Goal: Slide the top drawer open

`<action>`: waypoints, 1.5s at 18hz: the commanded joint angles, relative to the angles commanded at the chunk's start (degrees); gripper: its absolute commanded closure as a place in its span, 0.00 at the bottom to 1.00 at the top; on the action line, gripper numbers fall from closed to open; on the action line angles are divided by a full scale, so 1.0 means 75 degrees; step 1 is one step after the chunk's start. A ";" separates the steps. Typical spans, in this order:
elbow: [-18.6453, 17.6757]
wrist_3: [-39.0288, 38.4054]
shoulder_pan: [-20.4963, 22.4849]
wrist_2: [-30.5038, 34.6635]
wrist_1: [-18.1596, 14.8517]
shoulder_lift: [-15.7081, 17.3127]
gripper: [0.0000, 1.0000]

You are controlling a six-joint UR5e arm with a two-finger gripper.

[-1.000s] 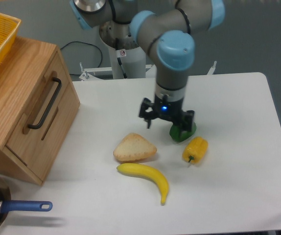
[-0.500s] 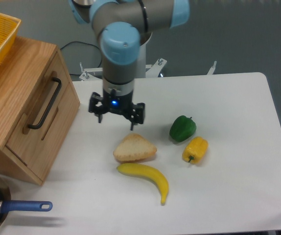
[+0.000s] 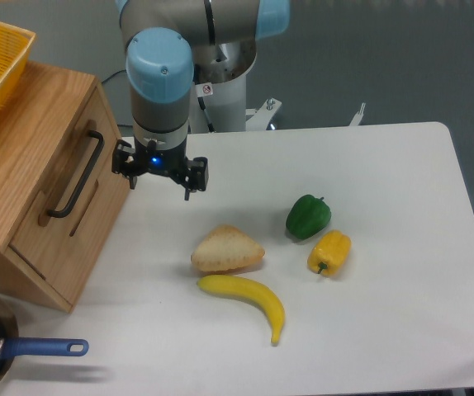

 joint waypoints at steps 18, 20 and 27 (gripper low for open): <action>-0.0047 -0.0023 -0.0023 -0.0797 -0.0258 0.0328 0.00; -0.0082 -0.0023 -0.0035 -0.0891 -0.0258 0.0375 0.00; -0.0105 -0.0187 -0.0234 -0.0903 -0.0234 0.0375 0.00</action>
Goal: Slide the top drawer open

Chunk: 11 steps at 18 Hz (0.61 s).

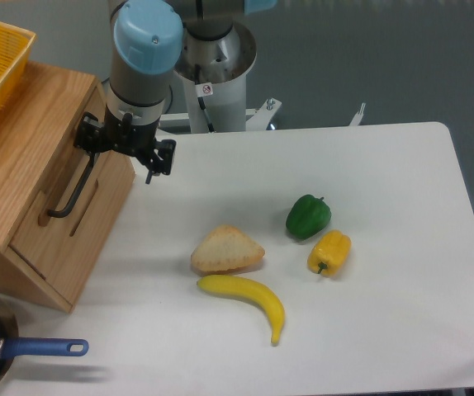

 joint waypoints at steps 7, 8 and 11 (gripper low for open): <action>-0.0012 -0.0012 -0.0105 0.0000 0.0012 -0.0105 0.00; -0.0012 -0.0012 -0.0129 0.0012 0.0012 -0.0105 0.00; -0.0059 -0.0012 -0.0164 0.0012 0.0023 -0.0117 0.00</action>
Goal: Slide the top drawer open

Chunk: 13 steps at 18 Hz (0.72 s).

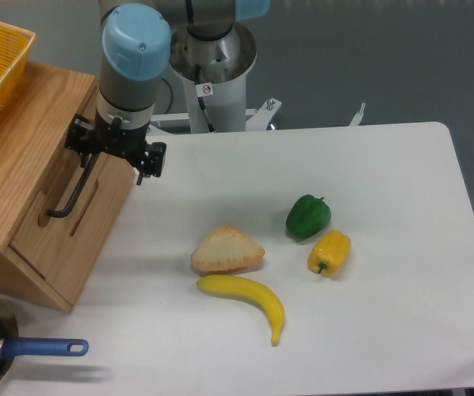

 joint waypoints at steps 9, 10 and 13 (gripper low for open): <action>-0.0024 -0.0105 -0.0070 0.0000 0.0000 -0.0059 0.00; -0.0024 -0.0105 -0.0094 0.0000 0.0012 -0.0059 0.00; -0.0012 -0.0117 -0.0105 0.0012 0.0012 -0.0117 0.00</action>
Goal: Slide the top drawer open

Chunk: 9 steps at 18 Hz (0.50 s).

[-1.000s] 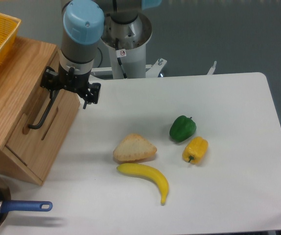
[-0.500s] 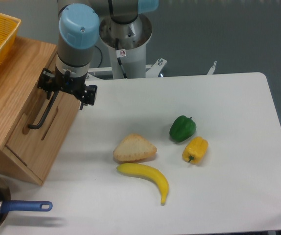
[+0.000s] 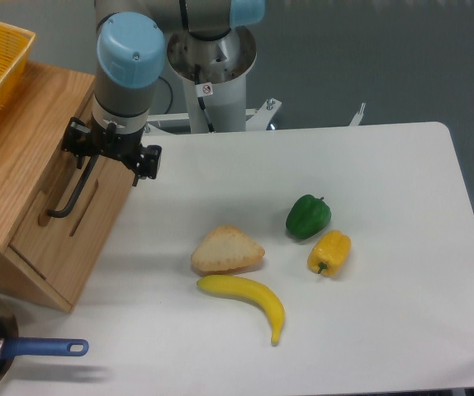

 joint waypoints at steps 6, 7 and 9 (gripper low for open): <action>0.0000 0.0000 -0.0023 0.0012 0.0035 -0.0024 0.00; 0.0000 0.0000 -0.0023 0.0012 0.0035 -0.0058 0.00; 0.0000 0.0000 -0.0023 0.0024 0.0035 -0.0059 0.00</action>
